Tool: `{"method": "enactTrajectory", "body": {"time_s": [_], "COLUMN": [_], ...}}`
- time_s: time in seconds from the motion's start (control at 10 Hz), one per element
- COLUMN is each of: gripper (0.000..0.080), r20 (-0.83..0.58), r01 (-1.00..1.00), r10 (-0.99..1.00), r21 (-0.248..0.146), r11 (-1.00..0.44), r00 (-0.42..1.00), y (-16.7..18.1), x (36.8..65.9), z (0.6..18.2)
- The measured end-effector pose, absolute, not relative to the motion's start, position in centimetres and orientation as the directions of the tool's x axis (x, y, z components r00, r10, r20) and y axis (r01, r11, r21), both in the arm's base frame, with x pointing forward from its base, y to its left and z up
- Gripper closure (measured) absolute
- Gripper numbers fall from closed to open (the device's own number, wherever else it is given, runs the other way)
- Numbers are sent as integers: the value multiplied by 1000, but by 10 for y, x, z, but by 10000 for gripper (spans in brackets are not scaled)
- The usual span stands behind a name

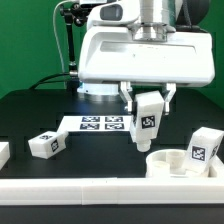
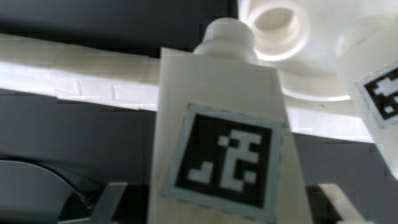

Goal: Assemble stool

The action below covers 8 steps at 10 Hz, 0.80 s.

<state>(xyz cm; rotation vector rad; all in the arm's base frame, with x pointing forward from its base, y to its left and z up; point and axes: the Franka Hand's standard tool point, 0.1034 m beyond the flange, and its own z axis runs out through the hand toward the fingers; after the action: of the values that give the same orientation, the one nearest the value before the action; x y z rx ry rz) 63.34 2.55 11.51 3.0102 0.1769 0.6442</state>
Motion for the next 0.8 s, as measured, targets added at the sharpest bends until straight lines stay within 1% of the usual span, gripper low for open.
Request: {"method": "enactTrajectory", "body": {"time_s": [0.3,0.4,0.5,0.6,0.8], "gripper": [475,475,475,475,475], "r20": [408,452,456,449,467], "r01": [109,174,230,266,255], "r10": [135,212,275,314,307], "r21": [85,126,154,169,172], "r11": [-990,-977,-961,-949,-952], "r00": [903,866,846,836,829], "y": [27,35,44,51,47], "x": [634,638,639,639,639], "z": [115,115,110,108,108]}}
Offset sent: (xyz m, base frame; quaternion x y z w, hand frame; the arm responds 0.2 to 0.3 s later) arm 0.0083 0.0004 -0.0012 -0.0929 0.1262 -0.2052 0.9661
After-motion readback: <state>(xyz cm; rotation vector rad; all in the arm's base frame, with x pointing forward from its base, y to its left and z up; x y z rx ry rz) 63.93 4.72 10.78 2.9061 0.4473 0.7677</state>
